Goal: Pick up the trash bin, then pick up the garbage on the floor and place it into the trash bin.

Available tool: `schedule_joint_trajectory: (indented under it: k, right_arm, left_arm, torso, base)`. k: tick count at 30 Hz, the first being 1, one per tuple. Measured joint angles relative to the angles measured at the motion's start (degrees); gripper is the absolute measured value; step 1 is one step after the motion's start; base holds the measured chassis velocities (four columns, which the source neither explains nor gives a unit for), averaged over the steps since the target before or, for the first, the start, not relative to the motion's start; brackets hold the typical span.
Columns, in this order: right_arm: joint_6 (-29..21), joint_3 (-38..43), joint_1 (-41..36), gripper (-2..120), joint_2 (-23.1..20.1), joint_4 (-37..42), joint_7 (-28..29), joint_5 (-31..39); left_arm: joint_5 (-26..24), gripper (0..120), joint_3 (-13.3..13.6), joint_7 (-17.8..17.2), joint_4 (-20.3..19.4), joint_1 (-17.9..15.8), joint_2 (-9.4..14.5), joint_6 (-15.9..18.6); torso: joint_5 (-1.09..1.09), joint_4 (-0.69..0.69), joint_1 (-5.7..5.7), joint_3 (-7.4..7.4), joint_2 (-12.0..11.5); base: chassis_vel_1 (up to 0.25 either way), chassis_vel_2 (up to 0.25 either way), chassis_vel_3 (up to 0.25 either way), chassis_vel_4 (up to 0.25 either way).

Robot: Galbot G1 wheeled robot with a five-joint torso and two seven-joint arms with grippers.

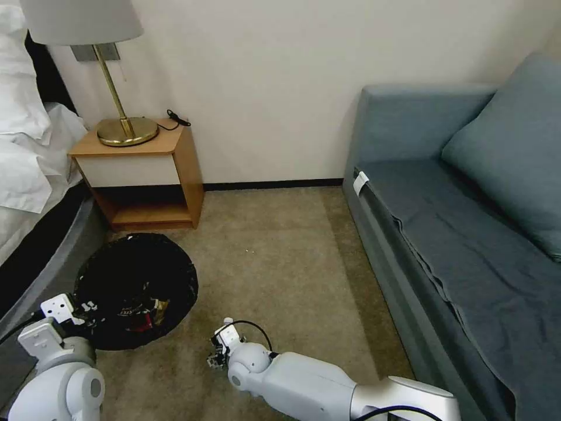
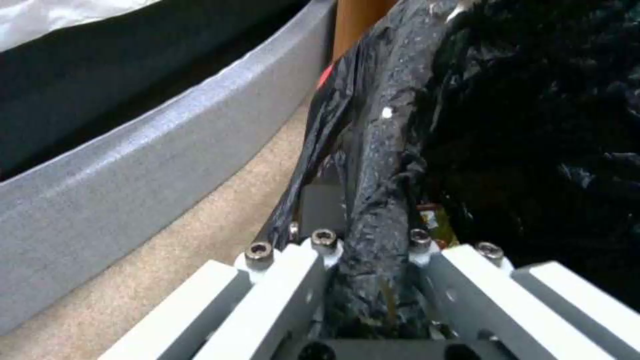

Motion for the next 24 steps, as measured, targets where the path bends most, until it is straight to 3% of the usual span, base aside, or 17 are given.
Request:
schedule_joint_trajectory:
  k: [9, 13, 18, 24]
  right_arm:
    - [0.8, 0.1, 0.15, 37, -1.68, 0.09, -1.51, -1.28]
    - [1.03, 0.11, 0.15, 26, -2.3, 0.3, -2.03, -1.77]
    - [1.27, -0.02, 0.25, 16, -2.91, 0.69, -2.49, -2.18]
    - [1.21, 0.16, 0.99, 16, -5.13, 3.54, -2.26, -1.47]
  left_arm:
    - [0.34, 2, 0.51, 0.13, 0.12, -0.1, -0.01, -0.06]
    - [0.49, 2, 0.81, 0.16, 0.17, -0.19, -0.08, -0.06]
    - [0.65, 2, 1.01, 0.17, 0.25, -0.23, -0.13, -0.06]
    - [0.69, 2, 1.14, 0.19, 0.29, -0.24, -0.11, -0.06]
  torso:
    - [0.02, 0.0, 0.0, 0.0, 0.0]
    - [0.02, 0.0, 0.0, 0.0, 0.0]
    - [0.02, 0.0, 0.0, 0.0, 0.0]
    - [-0.02, 0.0, 0.0, 0.0, 0.0]
  base:
    - [0.0, 0.0, 0.0, 0.0]
    - [0.0, 0.0, 0.0, 0.0]
    - [0.0, 0.0, 0.0, 0.0]
    - [0.0, 0.0, 0.0, 0.0]
